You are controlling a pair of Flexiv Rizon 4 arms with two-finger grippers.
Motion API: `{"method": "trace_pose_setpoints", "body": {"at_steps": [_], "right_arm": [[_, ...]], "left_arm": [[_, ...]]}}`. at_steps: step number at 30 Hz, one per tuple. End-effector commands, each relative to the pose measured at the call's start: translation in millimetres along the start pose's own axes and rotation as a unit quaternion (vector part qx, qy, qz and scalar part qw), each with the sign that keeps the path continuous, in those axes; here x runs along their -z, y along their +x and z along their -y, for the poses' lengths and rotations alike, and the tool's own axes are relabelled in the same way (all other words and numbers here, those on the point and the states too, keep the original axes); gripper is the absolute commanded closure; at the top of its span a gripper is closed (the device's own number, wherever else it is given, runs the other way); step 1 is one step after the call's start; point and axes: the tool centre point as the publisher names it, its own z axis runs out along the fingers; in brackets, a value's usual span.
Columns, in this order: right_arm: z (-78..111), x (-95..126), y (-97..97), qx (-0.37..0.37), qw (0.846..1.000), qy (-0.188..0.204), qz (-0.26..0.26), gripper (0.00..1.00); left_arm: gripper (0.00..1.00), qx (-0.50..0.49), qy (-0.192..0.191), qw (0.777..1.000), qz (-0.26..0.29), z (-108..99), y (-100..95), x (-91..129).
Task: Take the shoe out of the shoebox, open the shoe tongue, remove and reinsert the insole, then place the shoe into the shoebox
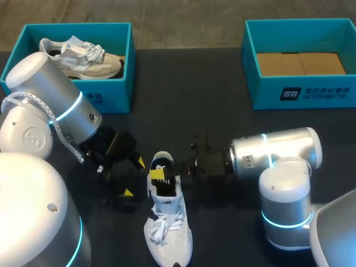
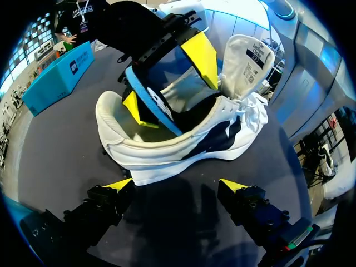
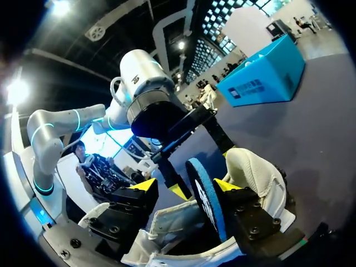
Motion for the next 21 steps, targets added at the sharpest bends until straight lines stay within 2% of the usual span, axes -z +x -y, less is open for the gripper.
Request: {"method": "trace_pose_setpoints", "body": {"at_steps": [1, 4, 6, 9, 10, 11, 12, 21], "right_arm": [[5.6, 6.8, 2.4, 0.000, 1.000, -0.008, 0.004, 0.33], [6.4, 8.3, 3.9, 0.005, 1.000, -0.013, 0.004, 0.37], [5.9, 6.9, 5.3, 0.008, 1.000, -0.012, 0.004, 0.50], [4.6, 3.3, 5.6, 0.009, 1.000, -0.007, 0.002, 0.62], [4.1, 2.1, 5.5, 0.009, 1.000, -0.006, 0.002, 0.73], [3.6, 1.0, 5.4, 0.009, 1.000, -0.004, 0.001, 0.92], [3.1, -0.2, 5.1, 0.008, 1.000, -0.002, 0.001, 1.00], [6.3, -5.1, -5.6, -0.057, 0.998, 0.015, 0.027, 1.00]], "left_arm": [[0.00, 0.000, -0.002, 1.000, 0.000, 0.5, 0.6, -0.2], [0.00, 0.000, -0.002, 1.000, 0.000, 0.5, 0.6, -0.2], [0.00, 0.000, -0.002, 1.000, 0.000, 0.5, 0.6, -0.2], [0.00, 0.000, -0.002, 1.000, 0.000, 0.5, 0.6, -0.2], [0.00, 0.000, -0.002, 1.000, 0.000, 0.5, 0.6, -0.2], [0.00, 0.000, -0.002, 1.000, 0.000, 0.5, 0.6, -0.2], [0.00, 0.000, -0.002, 1.000, 0.000, 0.5, 0.6, -0.2], [0.00, 0.000, -0.002, 1.000, 0.000, 0.5, 0.6, -0.2]]}}
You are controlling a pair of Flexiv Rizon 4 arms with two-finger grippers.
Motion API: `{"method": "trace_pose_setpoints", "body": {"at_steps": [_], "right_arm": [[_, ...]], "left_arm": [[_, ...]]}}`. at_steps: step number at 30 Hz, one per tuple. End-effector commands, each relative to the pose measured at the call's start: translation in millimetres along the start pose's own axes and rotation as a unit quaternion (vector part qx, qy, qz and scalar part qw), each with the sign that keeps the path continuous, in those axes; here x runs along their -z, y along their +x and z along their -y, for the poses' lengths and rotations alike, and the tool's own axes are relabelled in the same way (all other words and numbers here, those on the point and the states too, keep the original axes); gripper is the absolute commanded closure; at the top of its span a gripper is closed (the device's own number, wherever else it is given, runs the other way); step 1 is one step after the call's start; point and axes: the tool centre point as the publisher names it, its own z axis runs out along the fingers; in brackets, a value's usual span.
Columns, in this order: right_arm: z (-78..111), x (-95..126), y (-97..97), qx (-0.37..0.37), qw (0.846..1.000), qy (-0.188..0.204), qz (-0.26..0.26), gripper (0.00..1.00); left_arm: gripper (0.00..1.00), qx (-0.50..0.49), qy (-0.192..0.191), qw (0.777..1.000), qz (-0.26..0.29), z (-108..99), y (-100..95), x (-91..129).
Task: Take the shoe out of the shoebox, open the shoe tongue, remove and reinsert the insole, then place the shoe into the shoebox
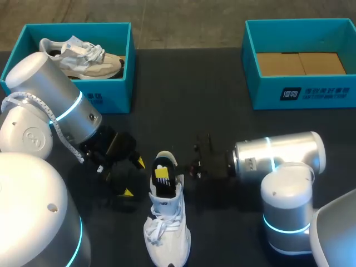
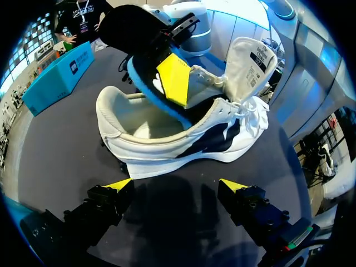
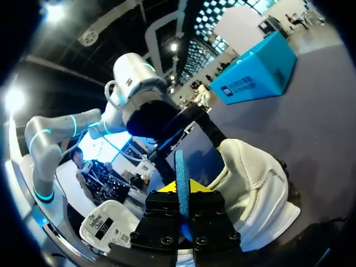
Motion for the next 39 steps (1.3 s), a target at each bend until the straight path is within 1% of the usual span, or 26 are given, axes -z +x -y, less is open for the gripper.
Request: {"method": "trace_pose_setpoints", "body": {"at_steps": [1, 5, 10, 14, 15, 16, 17, 18, 20, 21, 23, 26, 33, 38, 39], "right_arm": [[2.3, -8.1, -2.2, -0.023, 0.999, 0.020, 0.013, 1.00], [12.3, -9.2, -3.3, -0.038, 0.999, 0.025, 0.018, 1.00], [23.9, -8.4, 0.5, -0.039, 0.999, 0.024, 0.017, 1.00], [22.2, -6.6, 7.3, -0.014, 1.000, 0.016, 0.019, 1.00], [20.4, -6.0, 9.9, -0.004, 1.000, 0.013, 0.020, 0.80], [18.2, -5.6, 12.9, 0.006, 1.000, 0.011, 0.020, 0.65], [15.7, -5.2, 15.6, 0.014, 1.000, 0.010, 0.022, 0.55], [13.5, -5.0, 17.8, 0.022, 0.999, 0.009, 0.022, 0.50], [8.2, -4.8, 22.3, 0.039, 0.999, 0.007, 0.025, 0.27], [5.7, -4.9, 23.9, 0.047, 0.999, 0.006, 0.025, 0.21], [0.4, -5.4, 26.6, 0.061, 0.998, 0.004, 0.027, 0.15], [-5.9, -6.7, 29.1, 0.077, 0.997, 0.005, 0.028, 0.00], [-15.9, -9.4, 29.0, 0.091, 0.996, 0.008, 0.025, 0.00], [-19.6, -6.2, 25.4, 0.092, 0.995, 0.005, 0.027, 0.00], [-20.1, -5.2, 24.3, 0.091, 0.995, 0.004, 0.028, 0.02]], "left_arm": [[0.00, 0.000, -0.002, 1.000, 0.001, 0.5, 0.6, -0.2], [0.00, 0.000, -0.002, 1.000, 0.001, 0.5, 0.6, -0.2], [0.00, 0.000, -0.002, 1.000, 0.001, 0.5, 0.6, -0.2], [0.00, 0.000, -0.002, 1.000, 0.001, 0.5, 0.6, -0.2], [0.00, 0.000, -0.002, 1.000, 0.001, 0.5, 0.6, -0.2], [0.00, 0.000, -0.002, 1.000, 0.001, 0.5, 0.6, -0.2], [0.00, 0.000, -0.002, 1.000, 0.001, 0.5, 0.6, -0.2], [0.00, 0.000, -0.002, 1.000, 0.001, 0.5, 0.6, -0.2], [0.00, 0.000, -0.002, 1.000, 0.001, 0.5, 0.6, -0.2], [0.00, 0.000, -0.002, 1.000, 0.001, 0.5, 0.6, -0.2], [0.00, 0.000, -0.002, 1.000, 0.001, 0.5, 0.6, -0.2], [0.00, 0.000, -0.002, 1.000, 0.001, 0.5, 0.6, -0.2], [0.00, 0.000, -0.002, 1.000, 0.001, 0.5, 0.6, -0.2], [0.00, 0.000, -0.002, 1.000, 0.001, 0.5, 0.6, -0.2], [0.00, 0.000, -0.002, 1.000, 0.001, 0.5, 0.6, -0.2]]}}
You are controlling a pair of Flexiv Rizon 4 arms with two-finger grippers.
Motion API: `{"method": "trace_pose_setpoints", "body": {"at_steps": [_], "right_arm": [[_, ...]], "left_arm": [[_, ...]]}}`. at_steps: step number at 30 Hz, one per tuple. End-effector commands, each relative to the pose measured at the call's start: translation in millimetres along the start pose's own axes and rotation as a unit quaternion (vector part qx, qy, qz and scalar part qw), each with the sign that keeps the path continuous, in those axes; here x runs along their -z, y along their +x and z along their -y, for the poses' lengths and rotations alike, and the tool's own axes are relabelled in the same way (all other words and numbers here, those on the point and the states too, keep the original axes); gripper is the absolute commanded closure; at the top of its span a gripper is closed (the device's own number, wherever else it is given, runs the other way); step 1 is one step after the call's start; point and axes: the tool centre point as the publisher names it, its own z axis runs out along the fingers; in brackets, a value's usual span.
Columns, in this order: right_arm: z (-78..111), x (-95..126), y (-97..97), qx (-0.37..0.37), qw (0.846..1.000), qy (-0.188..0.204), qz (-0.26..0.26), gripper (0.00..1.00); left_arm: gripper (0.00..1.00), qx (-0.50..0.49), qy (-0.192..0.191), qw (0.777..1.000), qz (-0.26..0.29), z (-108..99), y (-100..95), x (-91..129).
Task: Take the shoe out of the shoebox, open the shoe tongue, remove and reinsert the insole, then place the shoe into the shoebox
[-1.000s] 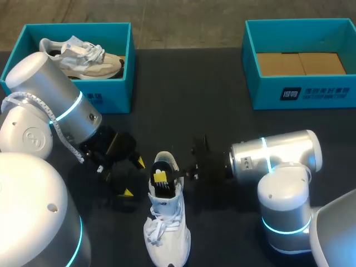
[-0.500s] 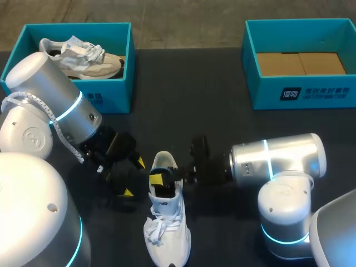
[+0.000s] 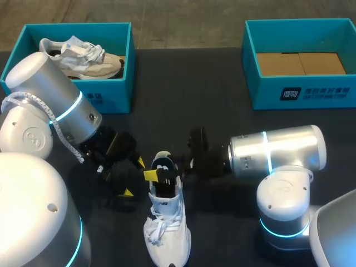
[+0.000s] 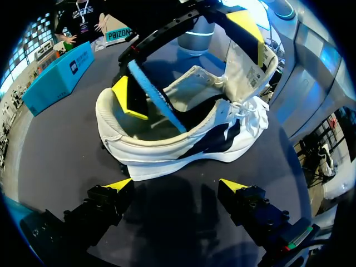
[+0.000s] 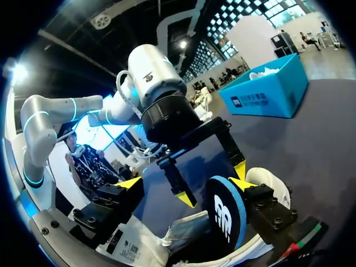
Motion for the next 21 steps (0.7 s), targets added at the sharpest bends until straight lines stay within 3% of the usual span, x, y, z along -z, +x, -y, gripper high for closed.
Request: {"method": "trace_pose_setpoints", "body": {"at_steps": [1, 5, 14, 21], "right_arm": [[-2.5, 1.5, -3.6, -0.001, 1.000, -0.001, 0.003, 0.00], [-3.4, 7.4, -7.1, -0.002, 1.000, -0.004, 0.012, 0.01], [-8.2, 15.9, 7.7, 0.015, 1.000, -0.007, 0.020, 0.00], [-12.0, 31.0, 8.4, 0.019, 0.999, -0.008, 0.042, 0.00]], "left_arm": [[0.00, 0.000, -0.002, 1.000, 0.000, 0.5, 0.6, -0.2], [0.00, 0.000, -0.002, 1.000, 0.000, 0.5, 0.6, -0.2], [0.00, 0.000, -0.002, 1.000, 0.000, 0.5, 0.6, -0.2], [0.00, 0.000, -0.002, 1.000, 0.000, 0.5, 0.6, -0.2]]}}
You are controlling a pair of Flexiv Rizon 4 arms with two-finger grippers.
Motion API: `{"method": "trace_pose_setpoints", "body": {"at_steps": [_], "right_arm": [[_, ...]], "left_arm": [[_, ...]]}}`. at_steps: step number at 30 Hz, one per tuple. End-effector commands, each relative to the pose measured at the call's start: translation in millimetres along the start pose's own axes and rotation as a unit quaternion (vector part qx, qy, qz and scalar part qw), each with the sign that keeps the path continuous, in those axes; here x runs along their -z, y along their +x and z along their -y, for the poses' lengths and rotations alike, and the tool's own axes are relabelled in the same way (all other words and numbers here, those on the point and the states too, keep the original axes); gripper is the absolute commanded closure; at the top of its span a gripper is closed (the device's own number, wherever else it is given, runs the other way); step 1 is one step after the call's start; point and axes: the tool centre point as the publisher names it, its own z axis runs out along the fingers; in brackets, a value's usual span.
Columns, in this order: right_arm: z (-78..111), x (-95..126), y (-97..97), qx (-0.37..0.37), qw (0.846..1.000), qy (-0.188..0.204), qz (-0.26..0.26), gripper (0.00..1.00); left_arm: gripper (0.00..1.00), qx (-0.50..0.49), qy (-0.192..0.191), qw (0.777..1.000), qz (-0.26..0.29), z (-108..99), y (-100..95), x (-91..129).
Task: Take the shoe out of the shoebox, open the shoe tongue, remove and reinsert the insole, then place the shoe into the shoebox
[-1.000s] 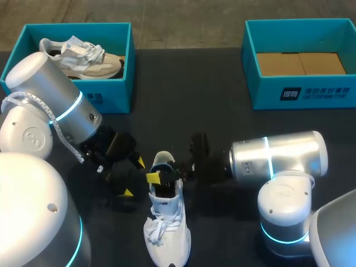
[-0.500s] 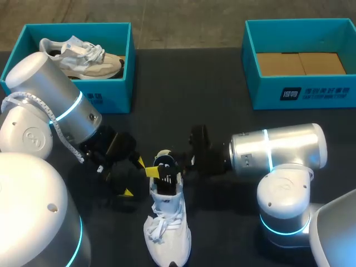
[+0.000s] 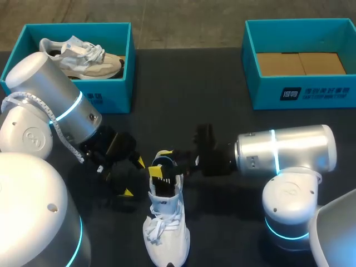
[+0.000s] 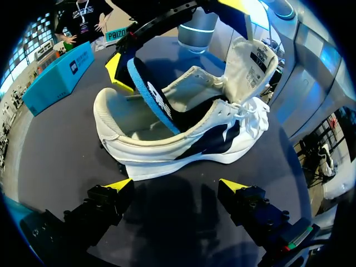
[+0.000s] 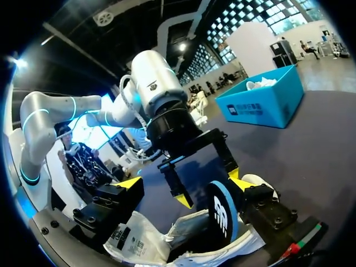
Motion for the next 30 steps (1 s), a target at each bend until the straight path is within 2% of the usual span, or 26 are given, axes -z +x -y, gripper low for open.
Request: {"method": "trace_pose_setpoints", "body": {"at_steps": [1, 11, 18, 23, 27, 30], "right_arm": [[-1.7, 15.5, 2.6, -0.004, 1.000, 0.002, 0.017, 0.00], [-2.7, 45.5, -6.5, -0.016, 0.998, 0.001, 0.067, 0.00], [-4.5, 60.0, -11.4, -0.048, 0.990, 0.030, 0.131, 0.00], [-7.6, 66.6, -12.3, -0.070, 0.978, 0.060, 0.189, 0.00], [-12.4, 68.7, -12.8, -0.081, 0.969, 0.087, 0.215, 0.00], [-12.4, 68.7, -12.8, -0.081, 0.969, 0.087, 0.215, 0.00]], "left_arm": [[0.00, 0.000, -0.002, 1.000, 0.001, 0.5, 0.6, -0.2], [0.00, 0.000, -0.002, 1.000, 0.001, 0.5, 0.6, -0.2], [0.00, 0.000, -0.002, 1.000, 0.001, 0.5, 0.6, -0.2], [0.00, 0.000, -0.002, 1.000, 0.001, 0.5, 0.6, -0.2], [0.00, 0.000, -0.002, 1.000, 0.001, 0.5, 0.6, -0.2], [0.00, 0.000, -0.002, 1.000, 0.001, 0.5, 0.6, -0.2]]}}
